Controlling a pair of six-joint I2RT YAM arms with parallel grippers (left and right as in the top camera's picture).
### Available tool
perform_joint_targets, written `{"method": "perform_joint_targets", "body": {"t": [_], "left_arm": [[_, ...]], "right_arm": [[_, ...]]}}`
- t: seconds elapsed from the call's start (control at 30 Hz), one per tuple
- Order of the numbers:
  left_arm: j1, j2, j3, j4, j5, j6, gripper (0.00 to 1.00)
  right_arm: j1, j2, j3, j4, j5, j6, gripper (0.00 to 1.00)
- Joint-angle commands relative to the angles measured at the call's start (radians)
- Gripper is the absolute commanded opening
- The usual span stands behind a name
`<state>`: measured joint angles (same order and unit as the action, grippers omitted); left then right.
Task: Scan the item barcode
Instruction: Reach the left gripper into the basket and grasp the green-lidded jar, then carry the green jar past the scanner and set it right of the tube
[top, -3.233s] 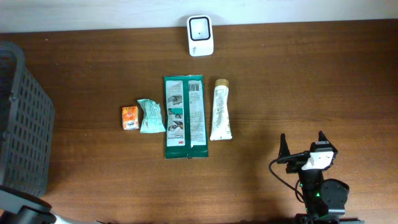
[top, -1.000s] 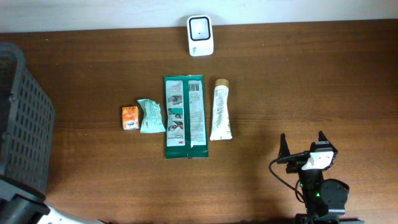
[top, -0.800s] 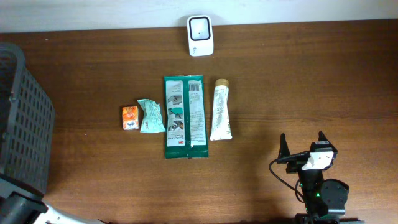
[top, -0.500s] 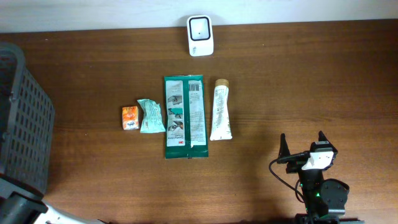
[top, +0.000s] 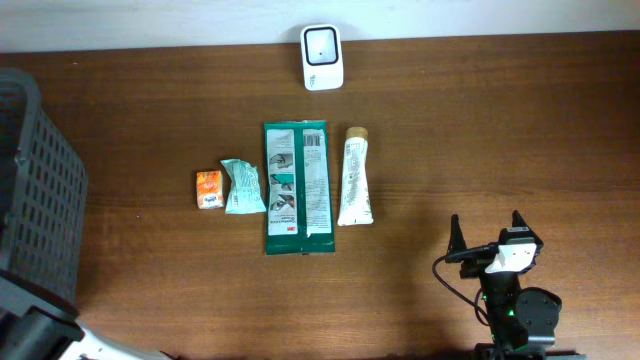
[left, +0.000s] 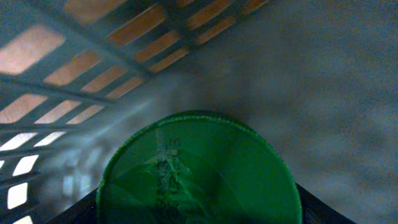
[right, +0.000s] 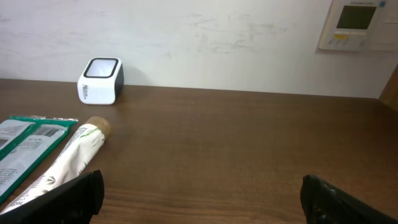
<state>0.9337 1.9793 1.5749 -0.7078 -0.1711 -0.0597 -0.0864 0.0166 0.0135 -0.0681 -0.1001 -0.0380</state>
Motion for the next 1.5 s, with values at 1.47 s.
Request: {"method": "perform_joint_targets", "body": {"t": [1.47], "left_arm": [[-0.767,-0.627,0.033,-0.193,0.261,-0.082,0.61]], "right_arm": [[-0.006,-0.002,-0.008,0.000,-0.012,-0.007,0.98]]}}
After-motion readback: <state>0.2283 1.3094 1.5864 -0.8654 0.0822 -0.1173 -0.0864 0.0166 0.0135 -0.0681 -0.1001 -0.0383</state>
